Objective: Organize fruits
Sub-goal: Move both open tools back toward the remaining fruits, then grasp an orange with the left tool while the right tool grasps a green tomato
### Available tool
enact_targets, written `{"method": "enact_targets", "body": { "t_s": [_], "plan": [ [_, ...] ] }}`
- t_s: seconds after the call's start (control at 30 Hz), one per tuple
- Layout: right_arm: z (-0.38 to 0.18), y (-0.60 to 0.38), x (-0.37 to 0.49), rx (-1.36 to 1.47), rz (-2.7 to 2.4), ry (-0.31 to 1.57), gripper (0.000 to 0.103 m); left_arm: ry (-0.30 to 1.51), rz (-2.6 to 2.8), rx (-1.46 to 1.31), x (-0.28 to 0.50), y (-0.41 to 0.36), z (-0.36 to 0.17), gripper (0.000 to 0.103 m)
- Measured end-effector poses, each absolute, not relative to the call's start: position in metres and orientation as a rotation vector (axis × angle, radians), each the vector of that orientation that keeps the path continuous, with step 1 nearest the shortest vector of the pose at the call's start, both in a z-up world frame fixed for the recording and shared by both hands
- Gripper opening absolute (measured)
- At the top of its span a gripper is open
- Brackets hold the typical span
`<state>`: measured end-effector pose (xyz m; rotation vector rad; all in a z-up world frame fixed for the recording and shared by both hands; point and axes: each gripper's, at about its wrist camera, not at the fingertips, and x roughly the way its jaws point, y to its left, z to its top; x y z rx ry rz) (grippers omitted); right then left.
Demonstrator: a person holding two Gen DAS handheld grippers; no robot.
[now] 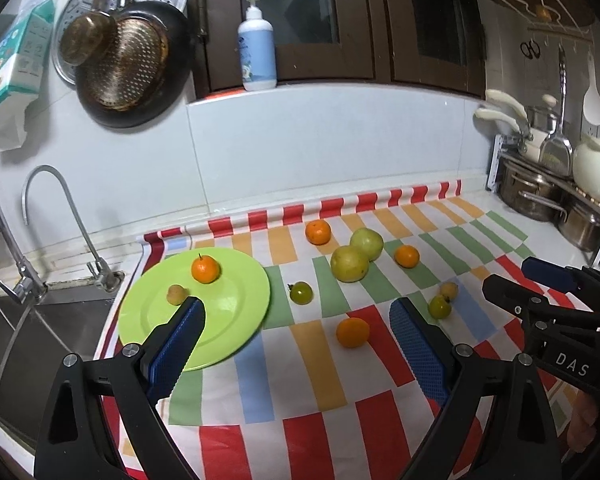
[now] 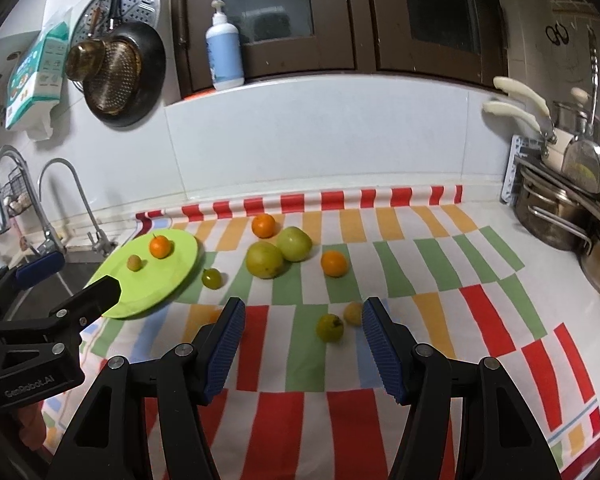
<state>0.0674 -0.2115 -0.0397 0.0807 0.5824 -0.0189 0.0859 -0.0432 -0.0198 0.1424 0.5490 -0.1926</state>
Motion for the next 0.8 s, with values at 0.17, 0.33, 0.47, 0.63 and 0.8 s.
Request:
{"method": "enact_targets", "body": {
  "t_s": [0.17, 0.33, 0.47, 0.63, 0.8],
  "plan": [
    [-0.054, -0.22, 0.078, 0.092, -0.022, 0.62, 0.061, 0.582, -0.218, 0.164, 0.099, -0.052, -0.034, 0.094],
    [-0.068, -0.226, 0.09, 0.102, -0.021, 0.663, 0.061, 0.622, -0.244, 0.181, 0.113, -0.06, -0.049, 0.094],
    [-0.08, -0.231, 0.102, 0.116, -0.017, 0.7, 0.061, 0.662, -0.254, 0.193, 0.125, -0.065, -0.063, 0.094],
    [-0.094, -0.235, 0.114, 0.126, -0.013, 0.739, 0.061, 0.713, -0.267, 0.206, 0.138, -0.071, -0.08, 0.094],
    [-0.108, -0.238, 0.126, 0.137, -0.01, 0.781, 0.061, 0.762, -0.291, 0.219, 0.149, -0.078, -0.097, 0.089]
  ]
}}
